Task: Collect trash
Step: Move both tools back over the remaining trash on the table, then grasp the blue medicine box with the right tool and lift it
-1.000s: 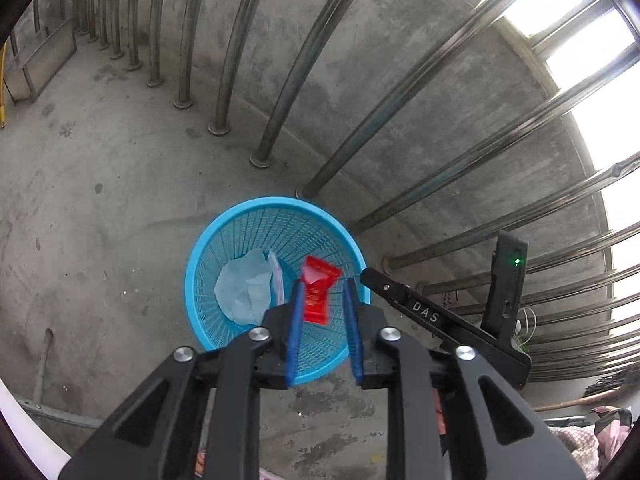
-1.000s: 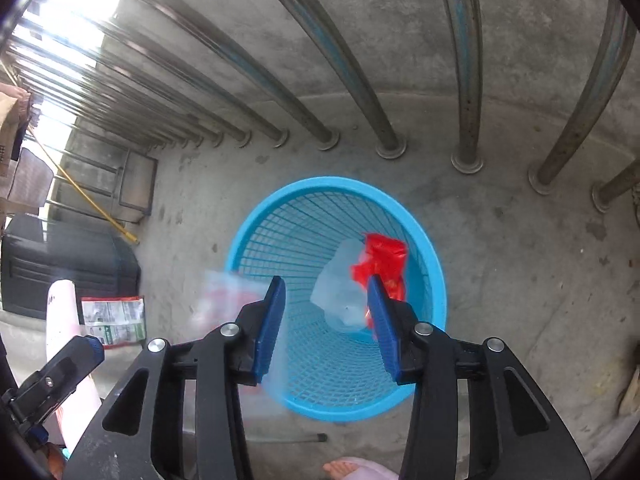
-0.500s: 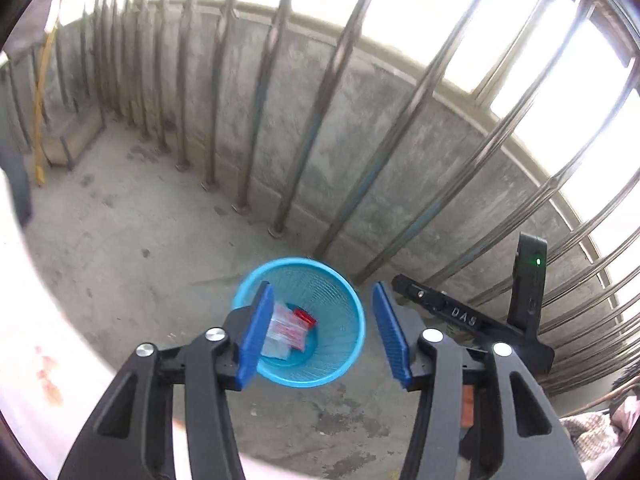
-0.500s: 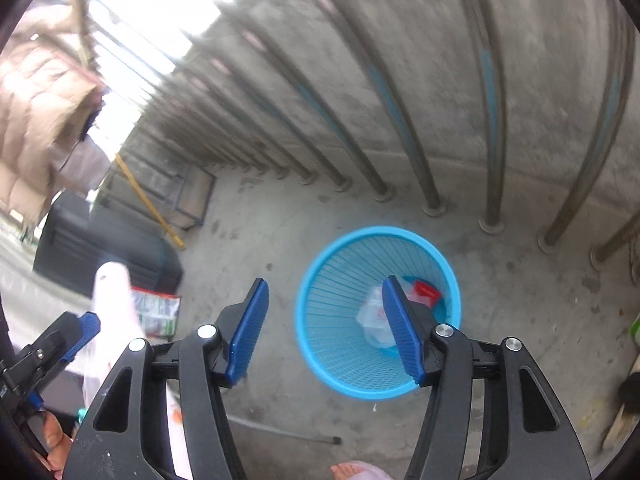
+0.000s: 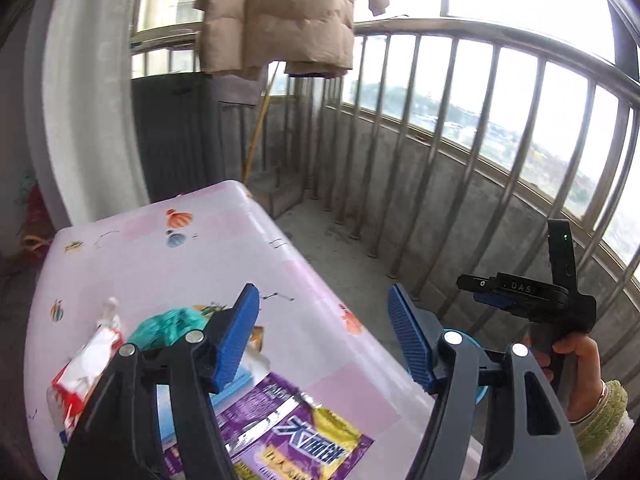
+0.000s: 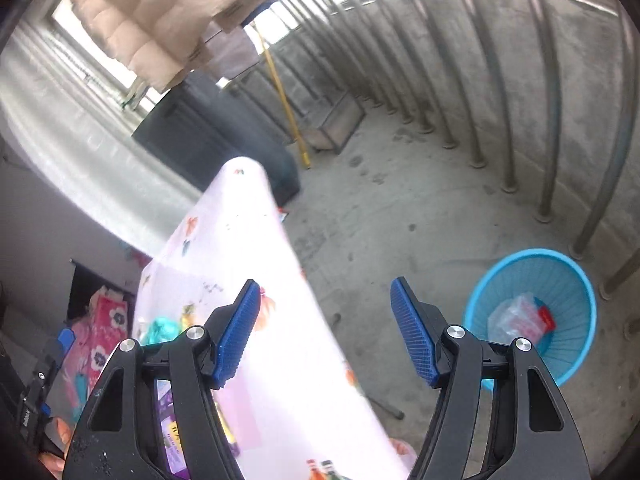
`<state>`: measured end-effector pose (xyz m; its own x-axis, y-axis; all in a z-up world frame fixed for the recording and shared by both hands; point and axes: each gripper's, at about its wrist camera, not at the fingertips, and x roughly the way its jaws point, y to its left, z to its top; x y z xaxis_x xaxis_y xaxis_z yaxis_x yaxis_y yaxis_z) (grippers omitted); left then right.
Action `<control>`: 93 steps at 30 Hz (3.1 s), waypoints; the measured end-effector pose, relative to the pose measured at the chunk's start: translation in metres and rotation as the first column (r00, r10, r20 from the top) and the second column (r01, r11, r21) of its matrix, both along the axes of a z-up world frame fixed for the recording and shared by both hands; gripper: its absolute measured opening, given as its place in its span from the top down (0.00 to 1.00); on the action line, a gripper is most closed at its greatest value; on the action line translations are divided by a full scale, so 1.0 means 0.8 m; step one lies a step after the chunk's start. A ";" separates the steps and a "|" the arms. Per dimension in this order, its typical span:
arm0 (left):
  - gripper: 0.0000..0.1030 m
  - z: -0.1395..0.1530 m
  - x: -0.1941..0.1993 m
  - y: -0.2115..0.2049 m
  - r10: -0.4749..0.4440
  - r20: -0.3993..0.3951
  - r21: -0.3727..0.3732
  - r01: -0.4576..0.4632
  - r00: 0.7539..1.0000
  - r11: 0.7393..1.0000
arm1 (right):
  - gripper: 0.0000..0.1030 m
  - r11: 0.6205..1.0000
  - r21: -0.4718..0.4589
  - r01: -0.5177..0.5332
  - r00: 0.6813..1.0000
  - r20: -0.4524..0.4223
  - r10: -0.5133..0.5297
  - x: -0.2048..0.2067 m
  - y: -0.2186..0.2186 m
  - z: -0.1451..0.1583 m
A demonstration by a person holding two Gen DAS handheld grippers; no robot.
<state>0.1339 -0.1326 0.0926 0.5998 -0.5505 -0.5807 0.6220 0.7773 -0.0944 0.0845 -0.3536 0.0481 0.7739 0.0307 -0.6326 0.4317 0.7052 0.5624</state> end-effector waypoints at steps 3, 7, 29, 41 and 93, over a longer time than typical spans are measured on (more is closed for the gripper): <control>0.37 -0.006 -0.006 0.045 0.100 -0.038 -0.018 -0.101 0.994 0.995 | 0.37 0.996 0.021 -0.085 0.996 0.020 0.085 0.020 0.031 0.001; 0.37 -0.004 -0.022 0.090 0.179 -0.042 0.001 -0.179 0.983 0.984 | 0.37 0.985 0.040 -0.168 0.986 0.032 0.166 0.027 0.070 0.004; 0.37 -0.018 -0.062 0.204 0.172 -0.099 -0.119 -0.183 0.980 0.976 | 0.37 0.971 0.072 -0.227 0.973 0.048 0.224 0.002 0.191 0.032; 0.37 -0.060 -0.016 0.191 -0.024 -0.131 -0.160 0.002 0.991 0.987 | 0.45 0.935 0.248 -0.255 0.967 0.052 0.250 0.047 0.210 -0.005; 0.61 -0.121 0.055 0.152 -0.180 -0.535 -0.281 0.027 0.826 0.959 | 0.56 0.871 0.375 -0.317 0.941 0.011 0.337 0.061 0.185 -0.051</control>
<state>0.1783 -0.0111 -0.0042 0.1534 -0.7622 -0.6289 0.4814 0.6135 -0.6261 0.1334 -0.2054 0.0073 0.6450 0.5131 -0.5662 0.2486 0.5597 0.7905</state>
